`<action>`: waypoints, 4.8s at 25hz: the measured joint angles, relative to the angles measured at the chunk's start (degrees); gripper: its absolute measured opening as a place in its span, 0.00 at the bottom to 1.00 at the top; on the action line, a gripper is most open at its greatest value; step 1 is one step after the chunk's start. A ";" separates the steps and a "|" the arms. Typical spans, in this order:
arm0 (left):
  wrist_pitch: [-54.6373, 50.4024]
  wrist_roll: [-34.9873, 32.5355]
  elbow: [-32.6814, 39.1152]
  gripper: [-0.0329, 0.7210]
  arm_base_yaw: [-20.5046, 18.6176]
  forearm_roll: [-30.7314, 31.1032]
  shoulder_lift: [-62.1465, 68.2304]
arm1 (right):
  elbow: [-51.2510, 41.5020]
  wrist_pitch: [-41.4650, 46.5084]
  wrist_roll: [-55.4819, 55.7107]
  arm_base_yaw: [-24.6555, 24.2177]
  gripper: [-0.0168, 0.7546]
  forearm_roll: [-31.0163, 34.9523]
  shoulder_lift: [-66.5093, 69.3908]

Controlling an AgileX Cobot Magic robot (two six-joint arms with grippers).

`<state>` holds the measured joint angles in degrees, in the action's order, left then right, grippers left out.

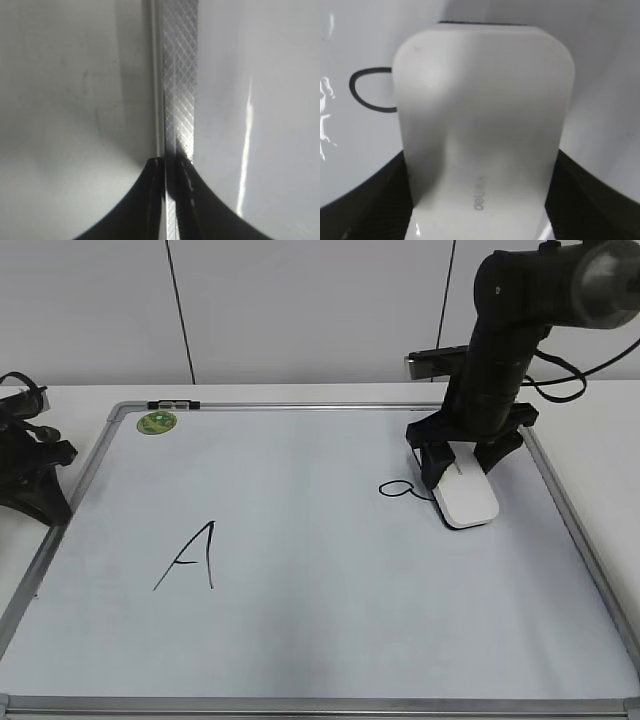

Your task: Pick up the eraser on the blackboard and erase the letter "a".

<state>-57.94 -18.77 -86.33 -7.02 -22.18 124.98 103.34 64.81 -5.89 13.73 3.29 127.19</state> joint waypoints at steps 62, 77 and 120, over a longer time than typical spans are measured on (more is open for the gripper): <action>0.41 0.00 -0.02 0.10 0.00 0.65 0.02 | 12.72 4.45 2.70 1.09 0.72 -3.59 9.60; 0.48 0.00 -0.02 0.10 0.00 0.55 0.02 | 17.97 5.31 1.89 -1.11 0.72 -4.44 0.17; 0.48 0.00 -0.02 0.11 0.00 0.36 0.02 | -19.91 -10.13 9.96 -10.80 0.82 -2.58 -8.06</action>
<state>-57.46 -18.77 -86.35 -7.02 -21.81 125.01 83.43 54.68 4.07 2.93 0.71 119.13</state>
